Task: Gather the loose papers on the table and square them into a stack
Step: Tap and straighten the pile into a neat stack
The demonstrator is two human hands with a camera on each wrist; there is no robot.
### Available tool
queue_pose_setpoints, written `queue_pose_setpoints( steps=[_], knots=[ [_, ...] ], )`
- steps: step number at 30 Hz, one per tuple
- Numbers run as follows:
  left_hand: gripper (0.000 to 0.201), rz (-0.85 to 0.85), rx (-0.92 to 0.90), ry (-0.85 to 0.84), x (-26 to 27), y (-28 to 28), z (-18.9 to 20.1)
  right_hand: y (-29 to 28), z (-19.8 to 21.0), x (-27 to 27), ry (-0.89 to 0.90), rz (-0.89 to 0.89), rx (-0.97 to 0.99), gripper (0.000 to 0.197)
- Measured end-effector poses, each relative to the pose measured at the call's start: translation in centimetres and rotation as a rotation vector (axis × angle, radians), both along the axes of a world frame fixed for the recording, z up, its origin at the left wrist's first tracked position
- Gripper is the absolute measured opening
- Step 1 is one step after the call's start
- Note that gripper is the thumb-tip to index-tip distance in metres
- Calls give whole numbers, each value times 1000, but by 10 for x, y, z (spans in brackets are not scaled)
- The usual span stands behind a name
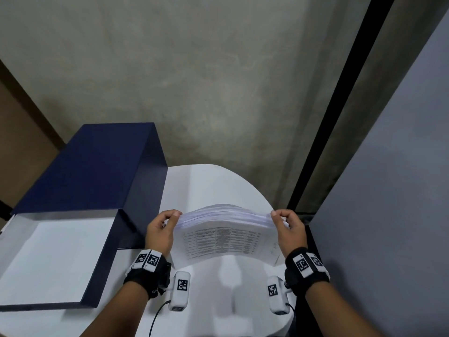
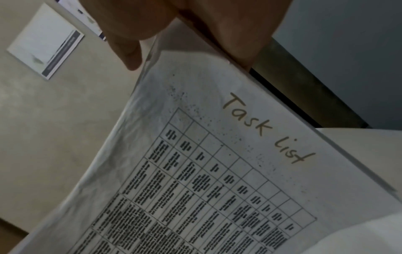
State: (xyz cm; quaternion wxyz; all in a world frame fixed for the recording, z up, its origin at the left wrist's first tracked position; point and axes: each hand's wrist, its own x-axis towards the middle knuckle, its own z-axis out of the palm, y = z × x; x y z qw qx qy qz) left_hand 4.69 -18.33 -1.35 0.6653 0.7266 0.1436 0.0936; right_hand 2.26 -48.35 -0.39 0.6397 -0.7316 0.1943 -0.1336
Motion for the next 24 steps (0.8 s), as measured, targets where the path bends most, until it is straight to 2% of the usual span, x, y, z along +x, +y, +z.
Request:
queue_pose_setpoints(
  steps=[11, 13, 15, 17, 18, 19, 22, 24],
  knots=[
    [22, 4, -3, 24, -4, 2, -4, -2, 0, 0, 53, -13, -20, 11],
    [39, -94, -55, 8, -8, 8, -7, -1, 1, -1, 46, -16, -9, 9],
    [75, -252, -178, -3, -11, 16, -11, 0, 2, -2, 52, -12, -13, 8],
    [98, -379, -225, 19, -14, 23, -14, -1, 4, -3, 58, -10, -25, 8],
    [98, -412, -172, 44, -15, 26, -15, -1, 4, -3, 56, -12, -24, 8],
    [89, -417, -67, 70, -17, 27, -15, -2, 5, -4, 56, -13, -19, 8],
    [37, -240, 340, 107, -16, 22, -12, -1, 10, -4, 131, -7, -107, 7],
    [18, -177, 470, 67, -13, 17, -5, 2, 23, -1, 153, 8, -290, 10]
  ],
)
